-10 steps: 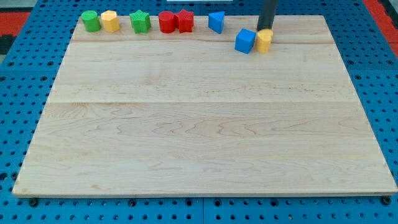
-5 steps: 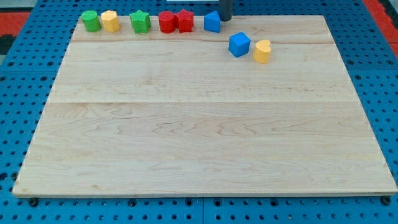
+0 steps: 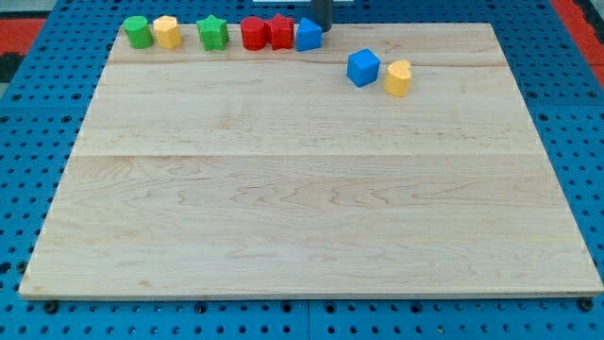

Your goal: Push the blue triangle diagonally left above the blue cube

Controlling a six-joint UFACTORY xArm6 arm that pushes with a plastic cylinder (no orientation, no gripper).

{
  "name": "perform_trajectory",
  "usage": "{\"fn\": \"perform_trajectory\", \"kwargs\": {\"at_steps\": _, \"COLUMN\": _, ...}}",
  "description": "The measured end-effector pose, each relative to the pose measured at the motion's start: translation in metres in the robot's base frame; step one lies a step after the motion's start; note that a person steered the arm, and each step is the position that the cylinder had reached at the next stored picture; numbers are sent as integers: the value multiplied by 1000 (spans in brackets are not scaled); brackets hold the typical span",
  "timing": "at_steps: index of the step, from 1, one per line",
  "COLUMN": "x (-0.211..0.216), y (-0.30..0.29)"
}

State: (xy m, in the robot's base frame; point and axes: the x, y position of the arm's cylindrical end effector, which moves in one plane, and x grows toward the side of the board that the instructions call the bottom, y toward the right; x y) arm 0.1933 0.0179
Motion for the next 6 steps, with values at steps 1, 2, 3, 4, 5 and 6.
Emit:
{"fn": "perform_trajectory", "kwargs": {"at_steps": 1, "x": 1, "y": -48}}
{"fn": "perform_trajectory", "kwargs": {"at_steps": 2, "x": 13, "y": -62}}
{"fn": "perform_trajectory", "kwargs": {"at_steps": 3, "x": 34, "y": -44}}
{"fn": "perform_trajectory", "kwargs": {"at_steps": 4, "x": 36, "y": -25}}
{"fn": "perform_trajectory", "kwargs": {"at_steps": 5, "x": 48, "y": -10}}
{"fn": "perform_trajectory", "kwargs": {"at_steps": 6, "x": 31, "y": -24}}
